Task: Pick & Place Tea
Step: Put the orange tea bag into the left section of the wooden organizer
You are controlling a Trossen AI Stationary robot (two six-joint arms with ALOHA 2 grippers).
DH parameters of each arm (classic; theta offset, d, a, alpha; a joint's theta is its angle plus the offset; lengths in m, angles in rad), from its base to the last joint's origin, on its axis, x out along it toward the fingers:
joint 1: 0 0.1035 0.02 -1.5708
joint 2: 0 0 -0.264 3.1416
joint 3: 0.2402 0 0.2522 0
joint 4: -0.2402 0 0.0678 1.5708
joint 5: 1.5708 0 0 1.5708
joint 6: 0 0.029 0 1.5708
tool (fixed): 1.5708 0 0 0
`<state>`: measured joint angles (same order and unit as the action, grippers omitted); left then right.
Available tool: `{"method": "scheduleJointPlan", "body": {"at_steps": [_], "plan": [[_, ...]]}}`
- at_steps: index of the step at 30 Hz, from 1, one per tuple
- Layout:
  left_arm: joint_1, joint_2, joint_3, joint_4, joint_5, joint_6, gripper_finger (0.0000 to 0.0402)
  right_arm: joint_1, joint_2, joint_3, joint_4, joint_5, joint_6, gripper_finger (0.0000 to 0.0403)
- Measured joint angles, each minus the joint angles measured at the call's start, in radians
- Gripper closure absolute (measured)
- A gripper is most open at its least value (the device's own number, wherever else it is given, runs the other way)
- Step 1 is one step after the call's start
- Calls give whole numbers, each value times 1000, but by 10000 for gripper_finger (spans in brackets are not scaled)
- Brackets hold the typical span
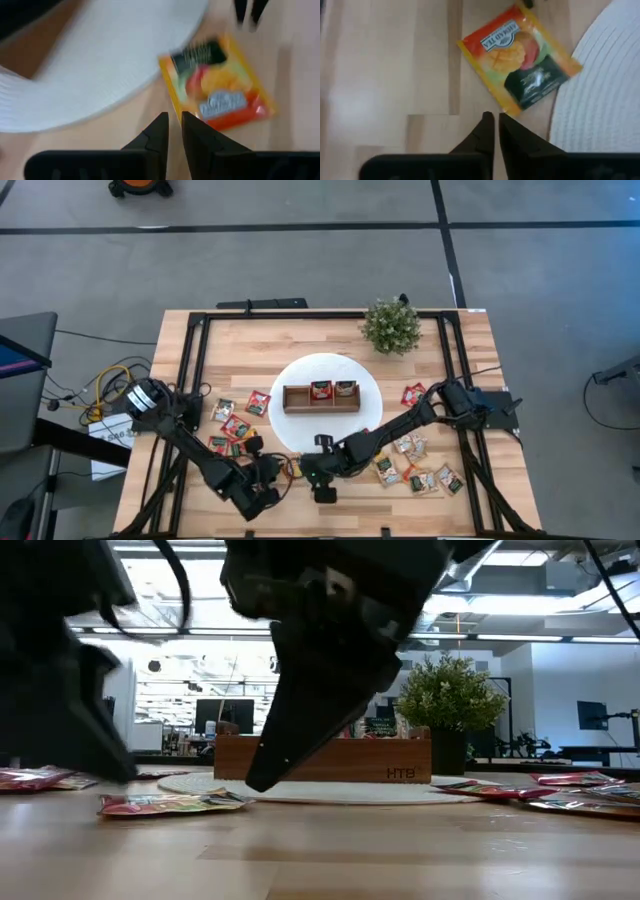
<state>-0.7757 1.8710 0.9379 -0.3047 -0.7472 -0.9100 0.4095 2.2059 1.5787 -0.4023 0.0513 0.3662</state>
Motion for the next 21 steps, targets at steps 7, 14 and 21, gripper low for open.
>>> {"method": "scheduleJointPlan", "body": {"at_steps": [7, 14, 21], "plan": [[13, 52, 4, 49, 32, 63, 372, -15, 19, -66, 147, -55, 188, 268], [6, 57, 3, 49, 22, 52, 378, -30, 16, -123, 260, -58, 293, 221], [-13, 61, 0, 84, -3, 64, 378, -29, 15, -128, 288, 18, 310, 276]]}}
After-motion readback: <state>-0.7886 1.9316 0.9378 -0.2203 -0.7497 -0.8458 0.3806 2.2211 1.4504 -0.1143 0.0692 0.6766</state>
